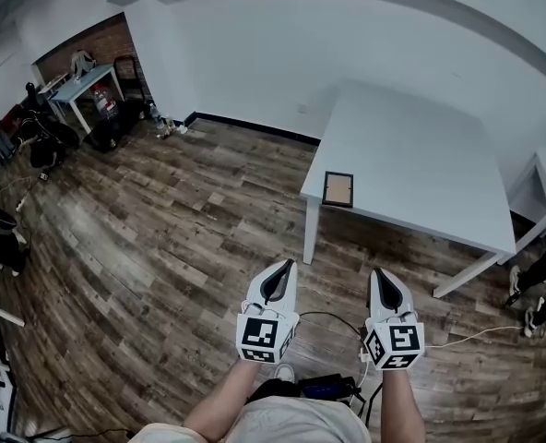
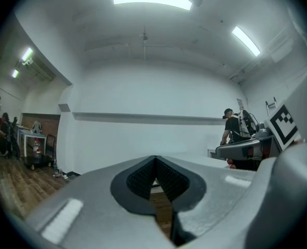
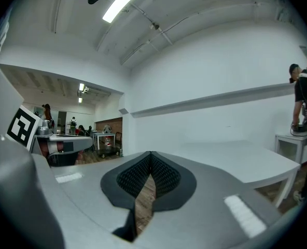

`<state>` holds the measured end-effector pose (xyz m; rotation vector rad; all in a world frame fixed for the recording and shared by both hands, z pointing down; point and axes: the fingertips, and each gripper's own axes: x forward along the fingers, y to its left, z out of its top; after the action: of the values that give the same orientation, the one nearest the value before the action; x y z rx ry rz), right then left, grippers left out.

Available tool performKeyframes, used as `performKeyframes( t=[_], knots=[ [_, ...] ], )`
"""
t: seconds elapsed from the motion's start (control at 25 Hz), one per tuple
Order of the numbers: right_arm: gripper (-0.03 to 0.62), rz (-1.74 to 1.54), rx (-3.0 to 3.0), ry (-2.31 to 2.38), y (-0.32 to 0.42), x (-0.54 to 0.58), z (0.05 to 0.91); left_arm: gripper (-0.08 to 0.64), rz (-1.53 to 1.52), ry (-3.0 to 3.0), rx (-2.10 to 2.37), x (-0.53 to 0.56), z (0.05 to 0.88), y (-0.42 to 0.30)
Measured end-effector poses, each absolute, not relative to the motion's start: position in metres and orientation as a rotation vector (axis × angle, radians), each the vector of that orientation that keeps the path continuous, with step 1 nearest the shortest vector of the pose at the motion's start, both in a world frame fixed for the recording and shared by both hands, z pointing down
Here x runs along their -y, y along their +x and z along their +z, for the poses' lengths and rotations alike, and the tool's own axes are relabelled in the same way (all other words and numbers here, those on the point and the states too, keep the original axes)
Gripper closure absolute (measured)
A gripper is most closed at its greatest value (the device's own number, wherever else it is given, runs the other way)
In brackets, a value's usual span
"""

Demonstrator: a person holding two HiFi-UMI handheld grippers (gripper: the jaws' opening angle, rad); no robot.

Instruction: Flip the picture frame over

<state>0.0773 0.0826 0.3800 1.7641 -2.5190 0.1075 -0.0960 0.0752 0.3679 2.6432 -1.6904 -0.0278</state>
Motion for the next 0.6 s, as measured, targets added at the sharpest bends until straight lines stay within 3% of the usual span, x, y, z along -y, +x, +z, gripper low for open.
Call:
performKeyframes(
  t=[0.6],
  knots=[
    [0.568, 0.089, 2.481, 1.802, 0.028, -0.024, 0.382, 0.560, -0.059, 2.679, 1.624, -0.010, 0.369, -0.137]
  ],
)
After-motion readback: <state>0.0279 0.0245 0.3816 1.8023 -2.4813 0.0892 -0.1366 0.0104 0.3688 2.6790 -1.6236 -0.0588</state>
